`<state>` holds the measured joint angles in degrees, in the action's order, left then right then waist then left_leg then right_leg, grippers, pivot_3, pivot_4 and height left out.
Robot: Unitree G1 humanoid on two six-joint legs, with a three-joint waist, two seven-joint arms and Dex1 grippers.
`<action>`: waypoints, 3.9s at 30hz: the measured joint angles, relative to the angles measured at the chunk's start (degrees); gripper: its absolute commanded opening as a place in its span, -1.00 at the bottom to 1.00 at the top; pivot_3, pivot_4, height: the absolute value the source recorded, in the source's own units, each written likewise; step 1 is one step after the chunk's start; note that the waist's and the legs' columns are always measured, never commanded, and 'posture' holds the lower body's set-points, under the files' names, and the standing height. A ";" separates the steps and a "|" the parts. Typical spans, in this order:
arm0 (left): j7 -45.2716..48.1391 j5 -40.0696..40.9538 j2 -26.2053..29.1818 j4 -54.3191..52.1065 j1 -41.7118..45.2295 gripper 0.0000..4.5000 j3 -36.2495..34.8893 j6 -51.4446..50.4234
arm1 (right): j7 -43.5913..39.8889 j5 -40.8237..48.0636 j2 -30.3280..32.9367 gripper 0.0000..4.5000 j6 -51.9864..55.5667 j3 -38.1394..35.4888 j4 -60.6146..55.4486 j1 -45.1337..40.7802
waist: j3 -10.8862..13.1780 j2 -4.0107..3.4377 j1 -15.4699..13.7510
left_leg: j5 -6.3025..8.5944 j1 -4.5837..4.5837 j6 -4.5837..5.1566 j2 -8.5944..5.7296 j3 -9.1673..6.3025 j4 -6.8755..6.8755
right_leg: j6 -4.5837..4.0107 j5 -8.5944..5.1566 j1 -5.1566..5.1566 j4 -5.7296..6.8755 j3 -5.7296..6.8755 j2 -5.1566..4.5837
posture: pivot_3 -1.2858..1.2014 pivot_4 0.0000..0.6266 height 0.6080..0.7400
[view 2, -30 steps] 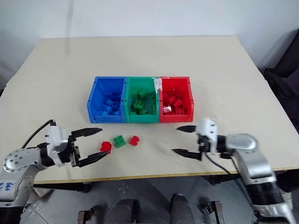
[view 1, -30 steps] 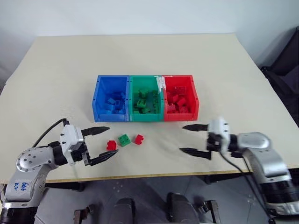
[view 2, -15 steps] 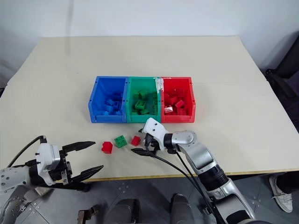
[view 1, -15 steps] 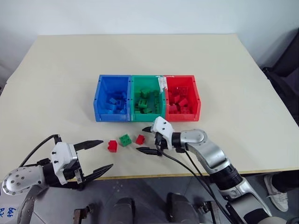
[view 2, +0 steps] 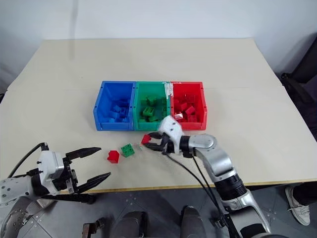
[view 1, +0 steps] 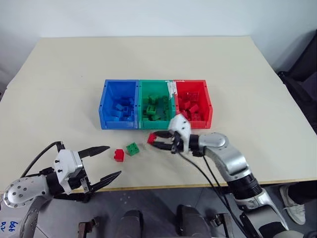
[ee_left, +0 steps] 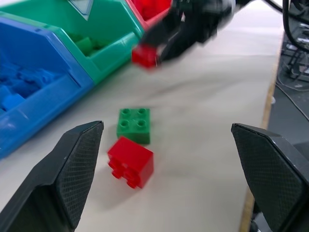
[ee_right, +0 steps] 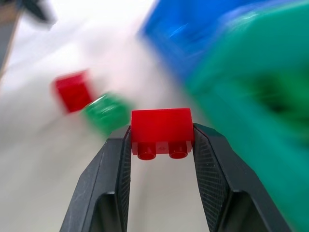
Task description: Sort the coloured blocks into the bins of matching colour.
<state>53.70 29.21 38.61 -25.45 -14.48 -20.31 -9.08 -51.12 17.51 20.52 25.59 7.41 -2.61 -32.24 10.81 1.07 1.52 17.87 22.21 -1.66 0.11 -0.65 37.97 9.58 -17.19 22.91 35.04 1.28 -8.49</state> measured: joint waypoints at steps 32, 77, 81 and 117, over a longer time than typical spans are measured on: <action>6.17 1.24 5.10 12.70 -5.72 1.00 -12.47 0.27 | -33.22 7.26 18.61 0.99 -24.19 -7.87 11.62 11.21 | 0.08 -0.12 0.21 | 0.19 -0.18 0.15 0.15 0.30 0.08 | 0.05 0.03 -0.21 -0.21 0.03 0.01 | 0.03 -0.52 1.00; -9.96 -12.16 -6.20 13.51 46.18 -0.34 24.15 -16.93 | -6.10 15.44 16.42 1.00 -15.20 -21.38 -18.19 34.19 | 0.11 -0.18 -3.10 | 0.17 -0.09 0.07 0.06 0.18 0.51 | 0.18 0.09 -0.35 -0.07 0.05 0.05 | 0.03 -0.52 1.00; -11.98 -13.31 -13.23 24.16 55.93 -0.34 23.99 -12.88 | 0.24 16.67 13.72 1.00 -14.21 -24.96 -20.35 36.38 | 0.11 -0.17 -3.08 | 0.18 -0.05 0.10 0.00 0.15 0.66 | 0.24 0.13 -0.37 -0.05 0.04 0.05 | 0.03 -0.52 1.00; 6.65 -2.00 5.94 15.67 4.99 0.98 -9.59 -1.21 | -25.20 11.02 17.07 1.00 -18.96 -4.40 -2.27 14.28 | 0.11 -0.18 -2.42 | 0.26 -0.12 0.22 0.05 0.14 0.46 | 0.21 0.11 -0.34 -0.19 0.06 -0.01 | 0.03 -0.52 1.00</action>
<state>60.35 27.21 44.56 -9.78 -9.49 -29.91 -10.29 -76.32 28.53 37.59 6.64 3.01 -4.88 -17.97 10.92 0.89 -0.91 18.13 22.09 -1.44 0.16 -0.51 38.43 9.79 -17.07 22.57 34.86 1.34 -8.50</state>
